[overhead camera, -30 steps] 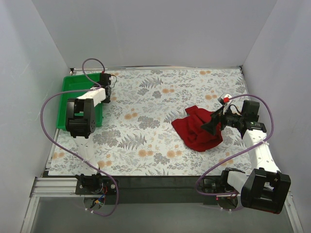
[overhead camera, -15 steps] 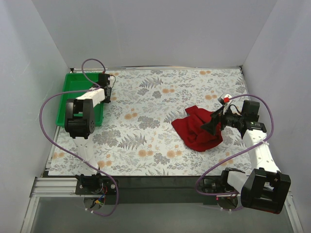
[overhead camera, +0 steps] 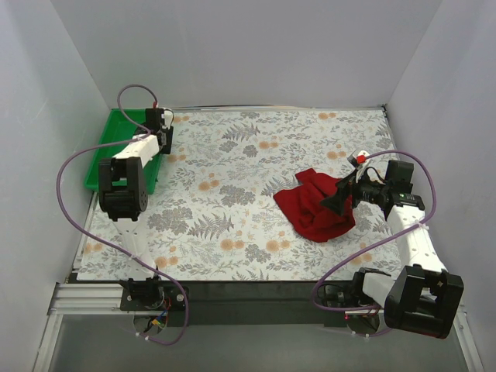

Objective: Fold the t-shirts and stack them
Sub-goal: Flatten the tshirt out

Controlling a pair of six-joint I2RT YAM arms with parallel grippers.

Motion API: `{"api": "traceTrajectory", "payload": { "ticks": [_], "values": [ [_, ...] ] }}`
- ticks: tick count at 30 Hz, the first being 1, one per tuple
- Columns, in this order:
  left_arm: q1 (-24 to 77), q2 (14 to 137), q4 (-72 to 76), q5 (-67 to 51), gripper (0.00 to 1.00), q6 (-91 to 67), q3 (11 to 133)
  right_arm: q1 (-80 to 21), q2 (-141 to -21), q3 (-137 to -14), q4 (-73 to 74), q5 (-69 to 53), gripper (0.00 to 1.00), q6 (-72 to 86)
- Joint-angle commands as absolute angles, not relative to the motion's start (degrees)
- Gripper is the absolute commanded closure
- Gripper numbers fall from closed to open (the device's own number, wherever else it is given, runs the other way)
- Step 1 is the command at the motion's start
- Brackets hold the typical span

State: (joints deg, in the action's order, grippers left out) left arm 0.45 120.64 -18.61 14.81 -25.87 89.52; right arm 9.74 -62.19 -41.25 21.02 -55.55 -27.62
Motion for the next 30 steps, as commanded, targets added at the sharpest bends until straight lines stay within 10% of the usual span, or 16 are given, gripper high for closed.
{"api": "traceTrajectory", "payload": {
  "ticks": [1, 13, 18, 30],
  "values": [
    [0.3, 118.7, -17.6, 15.8, 0.52, -26.5, 90.8, 10.0, -62.2, -41.7, 21.4, -57.2, 0.02, -28.6],
    [0.5, 93.5, -15.4, 6.2, 0.28, -37.7, 78.6, 10.3, -61.0, -41.5, 23.0, -57.2, 0.02, -33.0],
    [0.5, 74.1, -10.5, -4.8, 0.02, -45.8, 62.6, 10.3, -59.6, -40.8, 24.6, -58.0, 0.02, -37.8],
    [0.6, 46.4, -1.9, -35.1, 0.02, -60.3, 32.6, 9.9, -60.2, -47.5, 33.1, -42.1, 0.03, -40.8]
  ]
}}
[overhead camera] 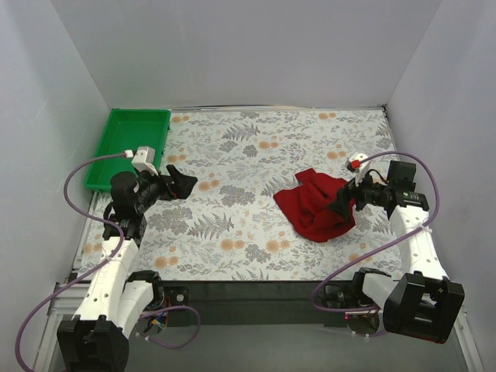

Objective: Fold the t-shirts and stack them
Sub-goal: Flatten the tshirt out

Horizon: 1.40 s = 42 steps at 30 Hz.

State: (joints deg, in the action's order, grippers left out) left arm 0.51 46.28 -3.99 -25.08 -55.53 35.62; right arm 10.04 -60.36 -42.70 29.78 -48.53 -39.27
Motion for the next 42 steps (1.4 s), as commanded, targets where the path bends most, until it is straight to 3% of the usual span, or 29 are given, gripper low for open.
{"api": "traceTrajectory", "payload": {
  "ticks": [1, 8, 14, 23, 29, 34, 42],
  "values": [
    [0.8, 46.5, -1.0, -36.2, 0.02, -61.9, 32.0, 9.9, -60.1, -49.1, 35.4, -40.2, 0.04, -41.4],
    [1.8, 46.1, -0.4, -39.8, 0.02, -62.7, 31.6, 7.7, -57.4, -53.8, 46.4, -37.7, 0.07, -51.4],
    [3.1, 45.8, -0.4, -39.7, 0.02, -62.5, 31.4, -2.0, -52.4, -54.9, 52.6, -36.5, 0.07, -66.0],
    [3.2, 45.9, -0.7, -39.0, 0.02, -62.3, 31.6, -7.6, -54.8, -55.5, 61.1, -44.2, 0.13, -77.0],
    [3.2, 45.9, -1.3, -38.2, 0.02, -62.0, 31.6, -14.3, -53.6, -47.6, 58.8, -39.6, 0.13, -77.4],
    [3.2, 47.1, -1.4, -38.1, 0.02, -61.8, 31.7, -15.9, -51.6, -41.8, 51.6, -30.3, 0.13, -74.7],
    [3.2, 47.4, -1.5, -38.2, 0.02, -61.6, 31.8, -16.1, -51.4, -38.1, 41.0, -25.4, 0.11, -69.9]
  ]
}}
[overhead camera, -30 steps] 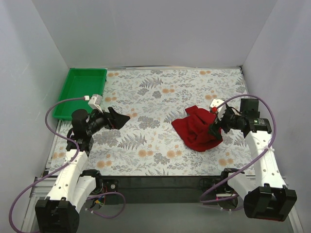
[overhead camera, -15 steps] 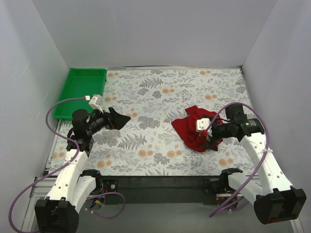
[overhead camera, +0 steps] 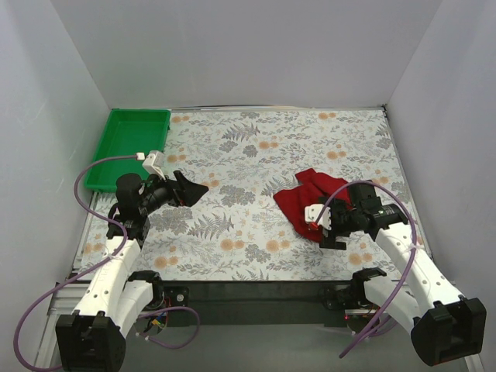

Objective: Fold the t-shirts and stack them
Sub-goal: Flatten the tshirt out

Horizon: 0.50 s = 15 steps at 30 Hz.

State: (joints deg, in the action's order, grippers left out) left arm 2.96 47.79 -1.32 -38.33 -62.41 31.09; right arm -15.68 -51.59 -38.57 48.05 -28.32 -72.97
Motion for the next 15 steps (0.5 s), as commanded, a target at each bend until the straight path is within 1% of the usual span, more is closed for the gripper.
{"api": "traceTrajectory", "payload": {
  "ticks": [1, 6, 9, 15],
  "values": [
    [3.2, 47.4, -1.5, -38.1, 0.02, -61.7, 31.7, -16.1, -52.0, -38.1, 40.2, -23.7, 0.11, -69.1],
    [3.2, 47.2, -1.5, -38.2, 0.02, -61.7, 31.7, -16.8, -52.7, -36.9, 38.2, -22.2, 0.12, -67.1],
    [3.2, 47.3, -1.5, -38.6, 0.02, -62.0, 31.8, -17.6, -53.1, -35.4, 33.3, -16.4, 0.14, -64.0],
    [3.2, 47.4, -1.5, -38.9, 0.02, -62.1, 31.9, -17.7, -54.8, -36.5, 24.4, -9.3, 0.19, -59.4]
  ]
}}
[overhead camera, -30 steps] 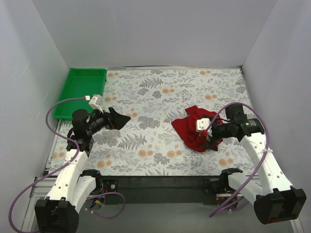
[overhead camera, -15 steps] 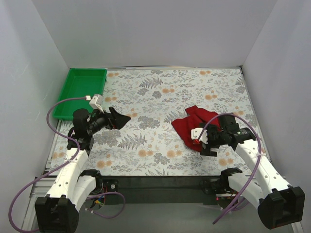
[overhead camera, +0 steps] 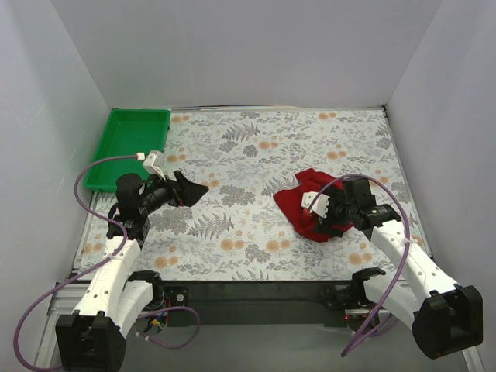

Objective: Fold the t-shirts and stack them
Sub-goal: Flatten the tshirt out

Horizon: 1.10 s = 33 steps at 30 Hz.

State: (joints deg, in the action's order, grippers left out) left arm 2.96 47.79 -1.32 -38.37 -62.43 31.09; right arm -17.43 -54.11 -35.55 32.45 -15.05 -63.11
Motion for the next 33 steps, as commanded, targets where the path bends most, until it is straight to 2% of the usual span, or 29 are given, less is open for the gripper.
{"api": "traceTrajectory", "payload": {
  "ticks": [1, 4, 5, 7, 8, 10, 11, 16, 22, 26, 33],
  "values": [
    [3.2, 47.5, -1.5, -38.9, 0.02, -62.1, 31.8, -17.7, -55.5, -36.4, 23.2, -8.3, 0.21, -58.2],
    [3.2, 47.4, -1.5, -38.9, 0.02, -62.2, 31.7, -17.6, -56.9, -36.7, 19.3, -4.5, 0.34, -55.9],
    [3.2, 47.6, -1.4, -39.0, 0.02, -62.1, 31.7, -17.7, -57.3, -36.9, 18.6, -4.0, 0.47, -54.2],
    [3.2, 47.7, -1.4, -39.3, 0.02, -62.2, 31.7, -17.6, -57.7, -37.5, 16.4, -2.6, 0.63, -52.5],
    [3.2, 47.8, -1.3, -39.4, 0.02, -62.3, 31.7, -17.6, -57.7, -37.9, 15.8, -2.1, 0.80, -51.2],
    [3.2, 48.3, -1.0, -40.7, 0.02, -62.8, 31.7, -17.5, -57.7, -39.8, 15.1, -1.4, 0.95, -49.5],
    [3.3, 48.6, -0.4, -41.7, 0.02, -63.1, 31.6, -17.0, -57.8, -40.8, 15.1, -1.6, 0.99, -48.4],
    [5.5, 51.8, 2.6, -45.4, 0.02, -65.4, 31.5, -14.4, -57.6, -51.8, 20.5, -10.9, 0.99, -38.3],
    [12.3, 56.0, 1.7, -42.5, 0.02, -65.7, 32.3, -13.6, -59.2, -63.0, 24.2, -21.6, 0.99, -29.4],
    [16.8, 58.8, 1.1, -40.2, 0.02, -65.7, 33.3, -12.8, -60.9, -73.7, 28.8, -27.5, 0.99, -30.1],
    [24.8, 63.6, 2.1, -34.5, 0.02, -59.8, 39.9, -11.7, -62.1, -83.7, 33.9, -37.4, 0.99, -30.7]
  ]
}}
